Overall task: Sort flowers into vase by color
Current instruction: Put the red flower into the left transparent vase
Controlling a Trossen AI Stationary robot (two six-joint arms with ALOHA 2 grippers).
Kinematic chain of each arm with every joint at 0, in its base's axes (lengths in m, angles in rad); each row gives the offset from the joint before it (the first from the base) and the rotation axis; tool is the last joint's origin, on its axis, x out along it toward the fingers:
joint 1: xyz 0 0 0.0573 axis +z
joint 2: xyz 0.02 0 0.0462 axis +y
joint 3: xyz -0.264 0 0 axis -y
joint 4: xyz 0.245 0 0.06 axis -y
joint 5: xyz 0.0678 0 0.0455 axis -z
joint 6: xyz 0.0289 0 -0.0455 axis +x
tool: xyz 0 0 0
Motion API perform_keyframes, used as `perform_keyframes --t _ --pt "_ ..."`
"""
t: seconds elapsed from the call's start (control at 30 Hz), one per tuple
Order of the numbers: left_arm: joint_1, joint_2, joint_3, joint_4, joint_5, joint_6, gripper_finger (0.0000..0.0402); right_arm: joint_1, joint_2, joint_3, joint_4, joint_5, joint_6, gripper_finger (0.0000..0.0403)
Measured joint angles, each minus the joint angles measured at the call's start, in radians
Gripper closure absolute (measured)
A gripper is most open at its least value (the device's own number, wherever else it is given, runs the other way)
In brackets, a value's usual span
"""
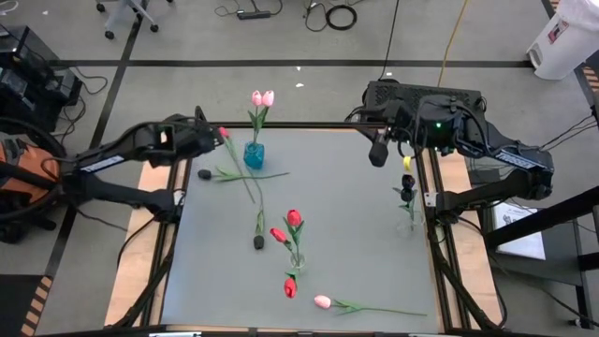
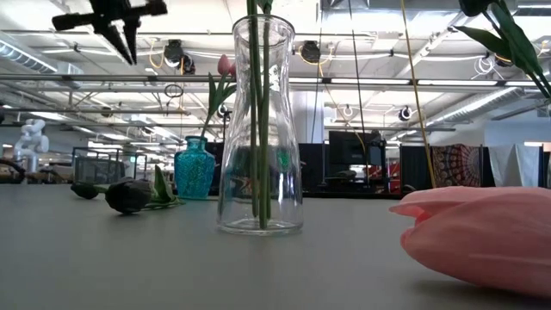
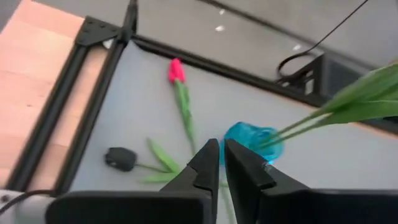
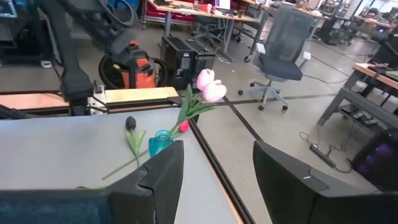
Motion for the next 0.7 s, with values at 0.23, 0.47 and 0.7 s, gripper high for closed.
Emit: perform_keyframes --t 0.23,0.47,0.7 --pt "0.246 0.059 0.0 0.0 0.217 0.224 0.0378 -0.018 0.008 0.0 0.0 0.0 0.002 0.0218" --pt "0.392 0.174 0.0 0.035 0.359 0.488 0.0347 -0.019 0.028 0.0 -0.002 0.0 0.027 0.0218" --pt "0.433 0.301 0.0 0.086 0.375 0.589 0.0286 -0.019 0.036 0.0 -0.017 0.0 0.054 0.0218"
